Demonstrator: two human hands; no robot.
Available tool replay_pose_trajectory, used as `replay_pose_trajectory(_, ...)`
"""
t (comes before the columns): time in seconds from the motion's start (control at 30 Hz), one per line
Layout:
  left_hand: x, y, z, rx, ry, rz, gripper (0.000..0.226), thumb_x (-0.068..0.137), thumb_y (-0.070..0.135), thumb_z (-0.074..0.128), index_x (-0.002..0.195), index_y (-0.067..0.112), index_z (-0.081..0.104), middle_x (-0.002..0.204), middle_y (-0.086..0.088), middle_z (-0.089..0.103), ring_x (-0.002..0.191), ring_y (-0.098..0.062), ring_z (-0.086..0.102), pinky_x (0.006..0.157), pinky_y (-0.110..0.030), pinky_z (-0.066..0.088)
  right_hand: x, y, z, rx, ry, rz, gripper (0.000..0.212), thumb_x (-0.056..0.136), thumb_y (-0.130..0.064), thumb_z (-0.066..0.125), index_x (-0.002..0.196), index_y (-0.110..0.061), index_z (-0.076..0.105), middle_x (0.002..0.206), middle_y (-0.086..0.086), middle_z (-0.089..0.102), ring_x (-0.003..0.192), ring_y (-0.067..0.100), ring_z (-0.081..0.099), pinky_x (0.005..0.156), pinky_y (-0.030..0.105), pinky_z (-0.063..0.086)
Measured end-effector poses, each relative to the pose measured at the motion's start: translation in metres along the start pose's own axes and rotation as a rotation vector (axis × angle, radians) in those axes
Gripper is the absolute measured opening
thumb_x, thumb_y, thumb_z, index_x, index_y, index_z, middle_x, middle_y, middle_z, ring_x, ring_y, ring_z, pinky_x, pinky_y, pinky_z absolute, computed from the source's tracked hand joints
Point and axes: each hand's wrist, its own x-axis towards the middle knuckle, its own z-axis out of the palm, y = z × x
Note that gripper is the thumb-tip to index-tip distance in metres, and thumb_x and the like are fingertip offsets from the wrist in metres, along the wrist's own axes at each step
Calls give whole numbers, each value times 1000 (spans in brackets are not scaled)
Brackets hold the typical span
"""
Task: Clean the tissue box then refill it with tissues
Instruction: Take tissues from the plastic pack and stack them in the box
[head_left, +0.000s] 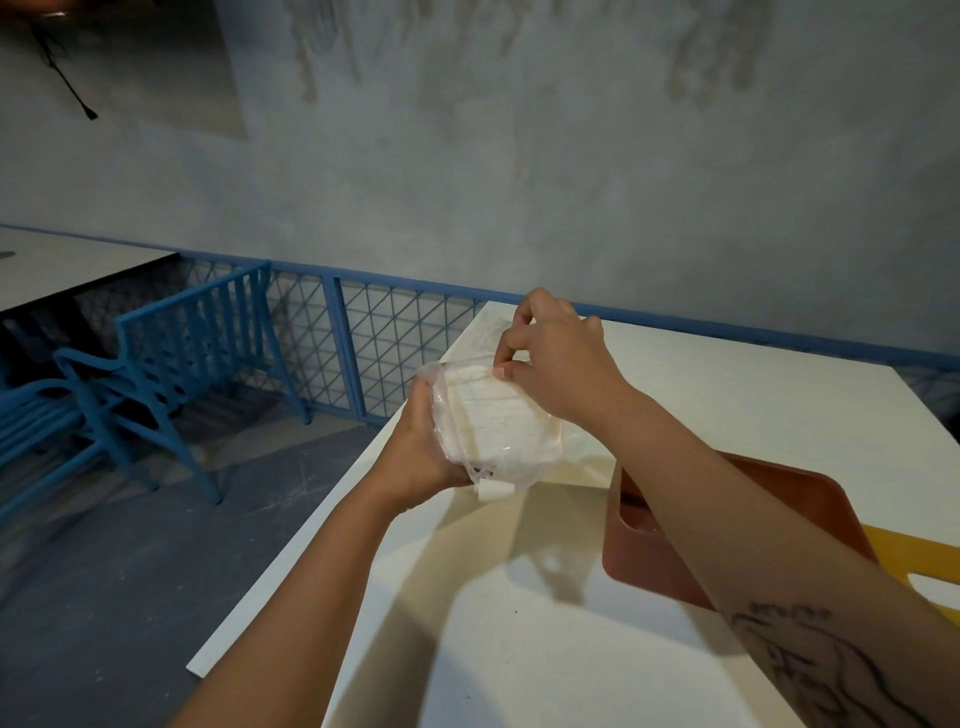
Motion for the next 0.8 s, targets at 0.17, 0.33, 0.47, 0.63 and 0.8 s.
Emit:
replay_pose_trajectory(0.17, 7, -9, -7, 76, 18, -5, 101, 49, 24, 86, 131, 26, 28, 121, 4, 46, 108, -6, 51, 70, -6, 47, 2, -7, 4, 78, 48, -24, 10, 88, -25, 64, 92, -18, 70, 115, -2, 44, 110, 16, 43, 93, 36, 31)
replay_pose_trajectory(0.33, 15, -7, -12, 3, 49, 47, 85, 50, 18, 84, 108, 49, 30, 115, 4, 48, 101, -2, 53, 67, -11, 48, 5, -16, -2, 114, 119, -44, 9, 90, -22, 62, 94, -16, 68, 113, -1, 46, 107, 14, 43, 94, 32, 32)
replay_pose_trajectory(0.47, 20, -9, -18, -30, 46, 79, 82, 48, 22, 81, 108, 50, 33, 110, 18, 48, 98, 4, 53, 69, -14, 49, 7, -17, -2, 138, 113, -21, 13, 89, -30, 61, 96, -20, 64, 105, -8, 42, 103, 12, 43, 97, 37, 33)
replay_pose_trajectory(0.63, 32, -25, -21, -23, 54, 88, 89, 48, 28, 82, 119, 42, 31, 119, 1, 49, 107, -13, 55, 76, -19, 49, 13, -20, 9, -229, 35, -11, 48, 81, -49, 62, 121, -24, 56, 119, -1, 46, 114, 19, 41, 92, 38, 29)
replay_pose_trajectory(0.8, 36, -28, -14, -81, 90, 127, 92, 46, 32, 85, 121, 32, 34, 120, 2, 52, 109, -13, 56, 80, -24, 52, 17, -24, 30, -357, 221, -57, 20, 88, -20, 58, 105, -15, 66, 112, 7, 52, 105, 27, 48, 78, 36, 33)
